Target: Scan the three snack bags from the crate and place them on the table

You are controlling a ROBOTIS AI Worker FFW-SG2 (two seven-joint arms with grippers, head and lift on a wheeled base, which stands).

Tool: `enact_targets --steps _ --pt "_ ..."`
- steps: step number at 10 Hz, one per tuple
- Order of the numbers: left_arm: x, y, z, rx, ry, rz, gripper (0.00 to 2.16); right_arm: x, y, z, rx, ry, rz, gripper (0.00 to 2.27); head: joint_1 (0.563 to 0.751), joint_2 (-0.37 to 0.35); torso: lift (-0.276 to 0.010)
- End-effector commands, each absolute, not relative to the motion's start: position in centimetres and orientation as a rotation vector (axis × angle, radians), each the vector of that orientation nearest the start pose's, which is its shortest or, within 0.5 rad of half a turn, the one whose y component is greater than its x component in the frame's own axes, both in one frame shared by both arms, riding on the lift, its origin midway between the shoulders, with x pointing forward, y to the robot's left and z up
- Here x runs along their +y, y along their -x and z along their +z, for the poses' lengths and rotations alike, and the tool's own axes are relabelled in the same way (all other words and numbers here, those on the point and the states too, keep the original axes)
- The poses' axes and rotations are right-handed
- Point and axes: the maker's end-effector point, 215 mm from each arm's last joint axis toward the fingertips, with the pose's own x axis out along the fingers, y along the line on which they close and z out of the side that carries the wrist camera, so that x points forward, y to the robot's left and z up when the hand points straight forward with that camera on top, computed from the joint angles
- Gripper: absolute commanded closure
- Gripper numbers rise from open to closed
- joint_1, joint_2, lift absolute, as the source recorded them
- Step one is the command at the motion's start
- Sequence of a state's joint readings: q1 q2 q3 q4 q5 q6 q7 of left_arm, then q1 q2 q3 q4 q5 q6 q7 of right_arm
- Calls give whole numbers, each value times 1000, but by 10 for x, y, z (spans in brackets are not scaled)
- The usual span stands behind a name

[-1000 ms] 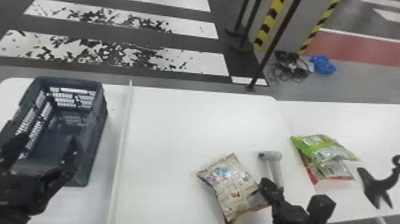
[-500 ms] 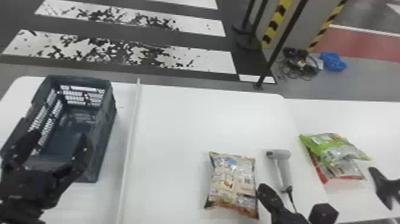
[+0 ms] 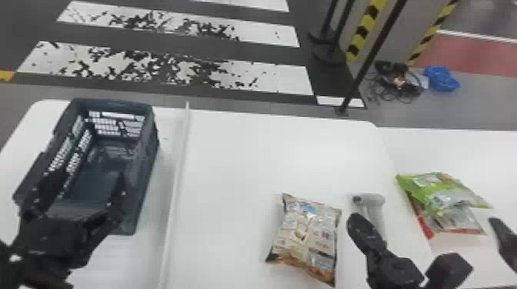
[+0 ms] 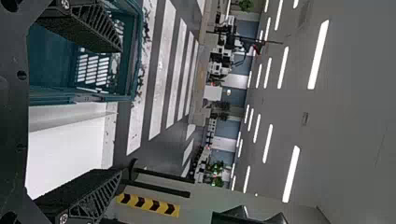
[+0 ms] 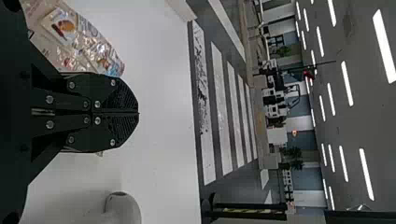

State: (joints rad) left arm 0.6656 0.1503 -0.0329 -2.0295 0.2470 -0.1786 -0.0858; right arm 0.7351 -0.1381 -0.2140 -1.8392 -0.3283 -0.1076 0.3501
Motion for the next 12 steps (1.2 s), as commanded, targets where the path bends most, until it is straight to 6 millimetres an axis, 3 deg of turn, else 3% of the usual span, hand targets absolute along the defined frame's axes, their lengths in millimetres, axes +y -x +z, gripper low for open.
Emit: enact_targets --steps 1,3,6,9,12 --pt "211 -387 -362 37 144 -157 73 -266 -317 -474 315 -214 214 2223 695 -168 -37" --pt "212 -388 -363 38 143 -154 73 -210 -309 -493 352 -258 294 2223 695 -77 -37" --pt "211 -390 -367 43 144 -154 73 -160 -309 -520 409 -262 365 2223 695 28 -37" --pt "212 -390 -368 41 145 -152 73 -143 -309 -550 463 -245 387 2223 695 98 -37" --pt "213 -390 -367 35 144 -151 73 -148 -303 -561 482 -236 377 2223 695 116 -37"
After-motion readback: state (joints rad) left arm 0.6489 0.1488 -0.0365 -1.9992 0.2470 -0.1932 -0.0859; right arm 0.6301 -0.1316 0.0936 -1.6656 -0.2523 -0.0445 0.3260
